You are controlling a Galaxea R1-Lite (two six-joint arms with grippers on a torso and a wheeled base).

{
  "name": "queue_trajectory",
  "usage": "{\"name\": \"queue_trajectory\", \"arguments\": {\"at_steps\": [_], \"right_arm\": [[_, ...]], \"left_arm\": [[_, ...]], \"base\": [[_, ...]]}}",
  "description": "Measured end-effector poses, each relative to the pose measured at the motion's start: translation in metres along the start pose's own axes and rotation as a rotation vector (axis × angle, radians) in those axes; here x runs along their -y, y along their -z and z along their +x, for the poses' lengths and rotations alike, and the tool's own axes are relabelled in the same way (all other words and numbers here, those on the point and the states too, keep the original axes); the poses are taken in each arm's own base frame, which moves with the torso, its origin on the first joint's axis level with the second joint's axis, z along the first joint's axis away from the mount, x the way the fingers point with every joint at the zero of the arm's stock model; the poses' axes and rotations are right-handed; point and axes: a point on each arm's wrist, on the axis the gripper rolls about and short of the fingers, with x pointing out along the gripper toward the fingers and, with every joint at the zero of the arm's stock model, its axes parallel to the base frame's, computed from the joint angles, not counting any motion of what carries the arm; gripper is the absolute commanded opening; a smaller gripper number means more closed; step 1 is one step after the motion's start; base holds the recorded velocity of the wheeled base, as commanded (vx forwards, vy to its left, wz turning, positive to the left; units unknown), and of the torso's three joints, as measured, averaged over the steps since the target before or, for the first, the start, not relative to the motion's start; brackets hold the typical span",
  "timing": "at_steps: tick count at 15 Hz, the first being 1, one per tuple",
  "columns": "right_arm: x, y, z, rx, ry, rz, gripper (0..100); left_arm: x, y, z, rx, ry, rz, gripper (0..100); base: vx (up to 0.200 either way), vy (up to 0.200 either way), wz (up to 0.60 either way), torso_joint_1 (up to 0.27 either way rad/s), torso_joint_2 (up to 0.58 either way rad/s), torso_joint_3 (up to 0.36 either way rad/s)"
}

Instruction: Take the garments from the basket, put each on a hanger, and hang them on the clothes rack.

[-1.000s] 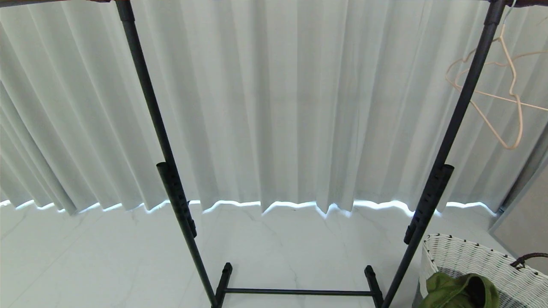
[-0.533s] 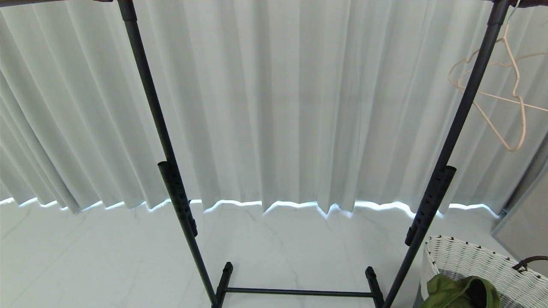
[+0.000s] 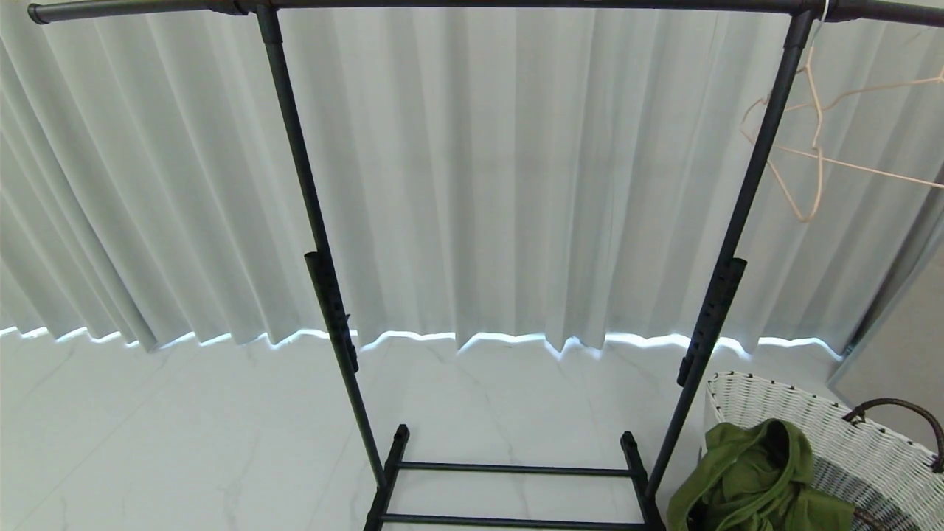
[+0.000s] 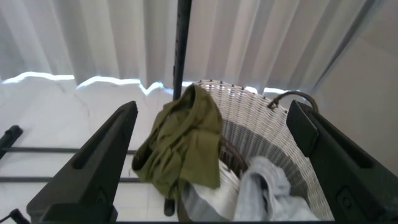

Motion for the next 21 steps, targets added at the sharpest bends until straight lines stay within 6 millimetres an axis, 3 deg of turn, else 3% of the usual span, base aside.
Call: {"name": "queue_trajectory", "arguments": {"at_steps": [5,17,21], "right_arm": [[0.0,0.0,0.0,0.0,0.0,0.001,100],[0.0,0.0001,0.0,-0.001,0.0,-0.001,100],[0.0,0.0001,0.0,-0.001,0.0,0.005,100]], "left_arm": [[0.0,0.0001,0.0,-0.001,0.0,-0.004,100],[0.0,0.0,0.0,0.0,-0.001,-0.008,100],[0.0,0.0,0.0,0.0,-0.001,-0.008,100]], "base": [[0.0,0.0,0.0,0.0,0.0,0.0],[0.0,-0.2,0.0,0.002,0.0,0.002],[0.0,0.0,0.0,0.0,0.0,0.0]]}}
